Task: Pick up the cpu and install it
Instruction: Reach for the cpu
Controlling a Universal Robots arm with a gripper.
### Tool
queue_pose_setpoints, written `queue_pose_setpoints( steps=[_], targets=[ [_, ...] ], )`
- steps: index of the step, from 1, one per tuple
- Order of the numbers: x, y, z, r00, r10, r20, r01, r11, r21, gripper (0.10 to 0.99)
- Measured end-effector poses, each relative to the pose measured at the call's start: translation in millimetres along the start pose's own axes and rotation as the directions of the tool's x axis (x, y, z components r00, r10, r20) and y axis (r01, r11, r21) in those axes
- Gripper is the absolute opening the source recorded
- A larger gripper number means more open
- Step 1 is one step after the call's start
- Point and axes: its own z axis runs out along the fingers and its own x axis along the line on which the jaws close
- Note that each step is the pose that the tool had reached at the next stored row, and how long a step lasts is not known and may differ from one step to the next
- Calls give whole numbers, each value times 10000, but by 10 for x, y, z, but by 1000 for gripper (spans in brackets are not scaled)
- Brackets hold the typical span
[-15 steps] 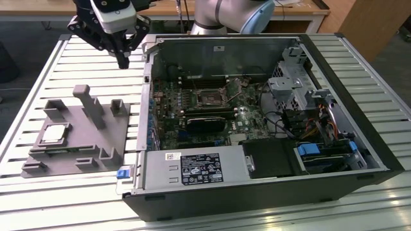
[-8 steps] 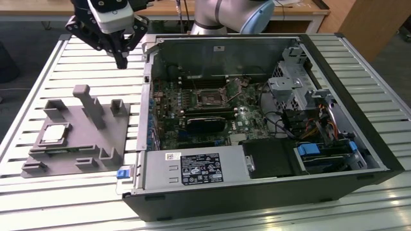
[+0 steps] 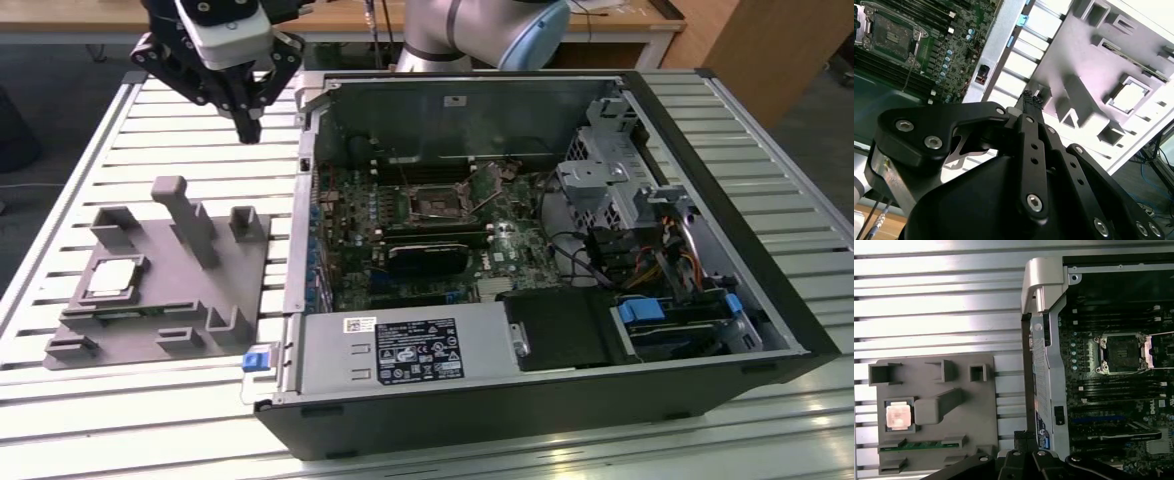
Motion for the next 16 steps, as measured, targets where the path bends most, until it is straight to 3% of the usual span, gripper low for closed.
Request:
queue_pose_setpoints(
  steps=[16],
  targets=[
    [63, -5, 0, 10000, -1, 0, 1, 10000, 0, 106]
  ],
)
